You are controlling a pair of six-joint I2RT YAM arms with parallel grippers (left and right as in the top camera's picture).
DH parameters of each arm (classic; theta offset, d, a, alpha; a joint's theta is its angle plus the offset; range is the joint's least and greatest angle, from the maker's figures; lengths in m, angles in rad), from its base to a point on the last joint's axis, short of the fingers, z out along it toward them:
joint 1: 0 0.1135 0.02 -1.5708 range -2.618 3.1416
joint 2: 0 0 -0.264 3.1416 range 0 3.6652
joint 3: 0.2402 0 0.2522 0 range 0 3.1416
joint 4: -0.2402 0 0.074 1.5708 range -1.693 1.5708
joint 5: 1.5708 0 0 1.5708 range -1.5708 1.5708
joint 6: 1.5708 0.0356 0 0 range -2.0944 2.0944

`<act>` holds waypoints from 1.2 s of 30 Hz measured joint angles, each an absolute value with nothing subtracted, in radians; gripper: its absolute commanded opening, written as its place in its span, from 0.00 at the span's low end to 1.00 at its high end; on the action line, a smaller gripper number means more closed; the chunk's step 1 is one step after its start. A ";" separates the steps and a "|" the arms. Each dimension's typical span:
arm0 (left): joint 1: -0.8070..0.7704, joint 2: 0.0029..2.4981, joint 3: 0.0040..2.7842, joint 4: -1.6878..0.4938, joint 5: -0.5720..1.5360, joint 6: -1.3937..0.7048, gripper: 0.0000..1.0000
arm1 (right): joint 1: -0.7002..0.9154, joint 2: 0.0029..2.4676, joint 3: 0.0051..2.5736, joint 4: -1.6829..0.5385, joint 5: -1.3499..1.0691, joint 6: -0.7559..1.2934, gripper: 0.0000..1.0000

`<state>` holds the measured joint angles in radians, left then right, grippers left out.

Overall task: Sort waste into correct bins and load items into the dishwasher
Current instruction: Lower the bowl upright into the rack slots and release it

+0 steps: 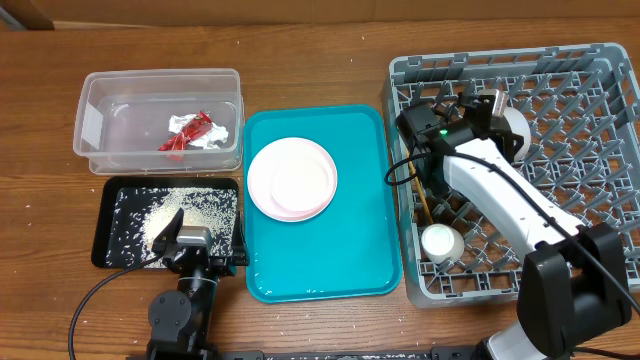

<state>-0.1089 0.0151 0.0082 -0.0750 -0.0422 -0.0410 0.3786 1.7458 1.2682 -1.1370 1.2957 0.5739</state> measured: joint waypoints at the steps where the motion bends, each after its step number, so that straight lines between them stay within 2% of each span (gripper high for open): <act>1: -0.109 0.015 0.008 -0.075 -0.042 -0.041 1.00 | 0.375 1.746 1.267 -1.127 1.306 0.572 0.04; 12: -0.109 0.015 0.008 -0.075 -0.042 -0.041 1.00 | 0.212 1.757 1.267 -1.066 1.269 0.500 0.04; 25: -0.109 0.015 0.008 -0.075 -0.042 -0.041 1.00 | 0.337 1.757 1.267 -1.124 1.253 0.489 0.05; 26: -0.109 0.015 0.008 -0.075 -0.042 -0.041 1.00 | 0.334 1.757 1.267 -1.131 1.253 0.492 0.10; 29: -0.109 0.015 0.008 -0.076 -0.042 -0.041 1.00 | 0.341 1.757 1.267 -1.147 1.232 0.503 0.33; 30: -0.109 0.015 0.008 -0.075 -0.042 -0.041 1.00 | 0.345 1.757 1.267 -1.153 1.221 0.506 0.37; 31: -0.109 0.015 0.008 -0.075 -0.042 -0.041 1.00 | 0.354 1.757 1.267 -1.164 1.200 0.505 0.45; 32: -0.109 0.015 0.008 -0.075 -0.042 -0.041 1.00 | 0.360 1.757 1.268 -1.168 1.186 0.511 0.57; 36: -0.109 0.015 0.008 -0.075 -0.042 -0.041 1.00 | 0.394 1.760 1.299 -1.218 1.079 0.511 0.66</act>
<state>-0.1089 0.0151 0.0082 -0.0750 -0.0422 -0.0410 0.3939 1.7596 1.2991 -1.2182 1.0794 0.5106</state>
